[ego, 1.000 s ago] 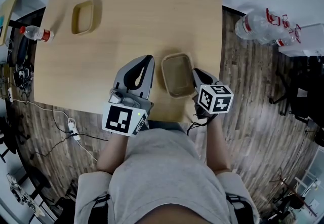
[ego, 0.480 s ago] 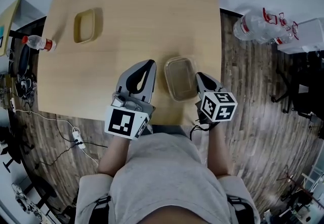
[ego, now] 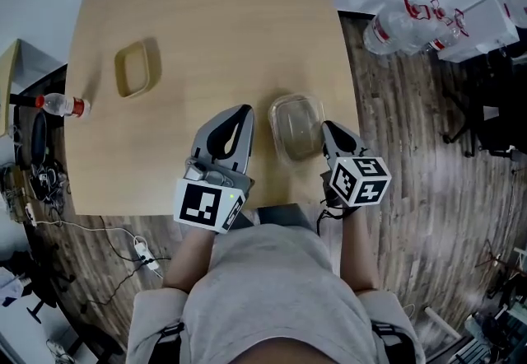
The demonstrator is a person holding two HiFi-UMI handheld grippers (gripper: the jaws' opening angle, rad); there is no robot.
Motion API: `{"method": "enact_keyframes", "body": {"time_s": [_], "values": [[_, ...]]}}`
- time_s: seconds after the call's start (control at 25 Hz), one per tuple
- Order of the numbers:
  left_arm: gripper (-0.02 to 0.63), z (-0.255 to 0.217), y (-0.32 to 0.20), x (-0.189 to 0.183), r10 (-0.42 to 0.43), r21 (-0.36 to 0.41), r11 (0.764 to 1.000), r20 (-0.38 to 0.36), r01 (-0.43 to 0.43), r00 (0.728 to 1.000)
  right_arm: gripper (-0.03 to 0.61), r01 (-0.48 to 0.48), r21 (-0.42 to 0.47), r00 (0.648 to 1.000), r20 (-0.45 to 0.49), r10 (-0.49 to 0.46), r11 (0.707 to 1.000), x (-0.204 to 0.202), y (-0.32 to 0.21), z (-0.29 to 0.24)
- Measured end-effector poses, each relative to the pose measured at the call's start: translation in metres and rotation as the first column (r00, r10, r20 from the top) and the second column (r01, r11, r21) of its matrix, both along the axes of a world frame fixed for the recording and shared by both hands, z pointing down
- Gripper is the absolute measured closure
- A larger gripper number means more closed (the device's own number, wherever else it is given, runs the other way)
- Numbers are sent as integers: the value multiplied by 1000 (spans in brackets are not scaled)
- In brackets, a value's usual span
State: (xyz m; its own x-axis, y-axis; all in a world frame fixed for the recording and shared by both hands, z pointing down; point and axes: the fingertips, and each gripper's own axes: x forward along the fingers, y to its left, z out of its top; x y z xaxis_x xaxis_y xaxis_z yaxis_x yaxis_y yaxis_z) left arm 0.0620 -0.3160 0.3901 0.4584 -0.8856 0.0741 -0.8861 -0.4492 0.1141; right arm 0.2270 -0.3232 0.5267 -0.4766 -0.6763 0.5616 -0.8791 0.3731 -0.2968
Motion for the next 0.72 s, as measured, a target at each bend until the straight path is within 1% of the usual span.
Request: {"method": "enact_keyframes", "body": {"time_s": [0.36, 0.52, 0.72], "values": [[598, -14, 10, -7, 121, 23, 992, -5, -121, 993, 557, -136, 73, 991, 9, 135, 988, -7, 24, -31], [598, -20, 15, -8, 177, 32, 984, -2, -177, 984, 557, -196, 106, 981, 17, 195, 975, -9, 36, -46], [598, -26, 22, -5, 247, 45, 968, 0, -247, 969, 557, -273, 151, 962, 32, 272, 950, -7, 52, -65]]}}
